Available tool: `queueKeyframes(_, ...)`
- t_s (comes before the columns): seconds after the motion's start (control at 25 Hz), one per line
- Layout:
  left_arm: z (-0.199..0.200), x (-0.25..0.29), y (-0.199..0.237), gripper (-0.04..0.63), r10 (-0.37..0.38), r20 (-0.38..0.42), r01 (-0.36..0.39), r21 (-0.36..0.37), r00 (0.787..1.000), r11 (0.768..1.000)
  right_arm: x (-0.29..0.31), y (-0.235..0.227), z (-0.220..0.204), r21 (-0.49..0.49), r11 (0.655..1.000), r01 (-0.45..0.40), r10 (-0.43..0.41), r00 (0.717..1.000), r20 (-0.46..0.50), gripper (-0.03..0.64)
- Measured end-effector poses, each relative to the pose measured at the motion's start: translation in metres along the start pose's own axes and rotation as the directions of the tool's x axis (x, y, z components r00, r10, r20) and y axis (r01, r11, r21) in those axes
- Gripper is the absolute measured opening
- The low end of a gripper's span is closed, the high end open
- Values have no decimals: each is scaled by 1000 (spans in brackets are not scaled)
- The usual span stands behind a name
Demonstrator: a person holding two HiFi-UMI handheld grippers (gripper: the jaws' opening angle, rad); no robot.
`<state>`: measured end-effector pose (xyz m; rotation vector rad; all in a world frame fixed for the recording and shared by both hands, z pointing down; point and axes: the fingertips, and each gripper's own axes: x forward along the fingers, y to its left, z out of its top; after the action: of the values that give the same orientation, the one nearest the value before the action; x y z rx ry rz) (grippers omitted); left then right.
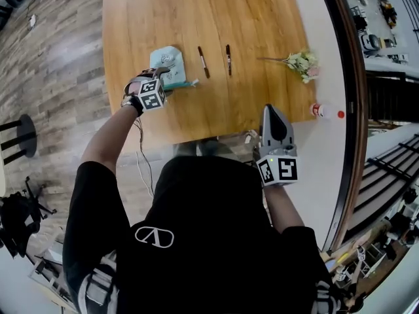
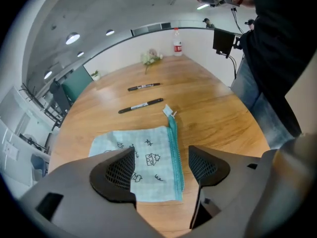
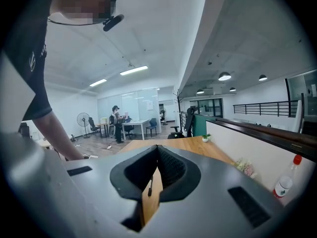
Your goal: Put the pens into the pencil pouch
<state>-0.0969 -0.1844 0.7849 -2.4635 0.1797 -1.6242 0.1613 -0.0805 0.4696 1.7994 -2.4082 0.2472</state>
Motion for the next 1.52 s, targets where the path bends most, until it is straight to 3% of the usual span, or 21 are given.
queueKeyframes(0.36,-22,36,-11,235,-87,-104,90,28,991,996,-5,-5,-15,4,1000,16,-16,999,-31,-2)
queueKeyframes(0.52,-21,38,-12,79,-93,-115,96,23,989,995,-7,-5,-17,5,1000,20,-20,999,-35,0)
queueKeyframes(0.6,-20,37,-10,38,-80,-118,83,19,990,996,-8,-5,-19,8,1000,19,-19,999,-35,0)
queueKeyframes(0.8,-14,26,-11,20,-111,-90,106,-60,990,993,-9,-1,-15,14,1000,11,-10,1000,-25,0)
queueKeyframes(1.0,16,-5,11,17,-78,24,81,-212,997,974,-10,-8,-7,32,999,10,-10,1000,1,0)
queueKeyframes(1.12,39,-35,25,17,-47,136,92,-348,990,933,-11,-8,0,43,999,3,-4,1000,19,-1)
queueKeyframes(1.28,65,-79,42,17,16,307,157,-530,952,833,-8,-11,7,52,999,-6,3,999,51,-2)
queueKeyframes(1.4,82,-113,49,17,80,396,190,-596,915,780,-8,-14,15,57,998,-5,1,997,71,0)
queueKeyframes(1.52,104,-146,51,15,157,488,249,-665,859,704,-7,-20,20,64,998,-3,-2,996,84,-2)
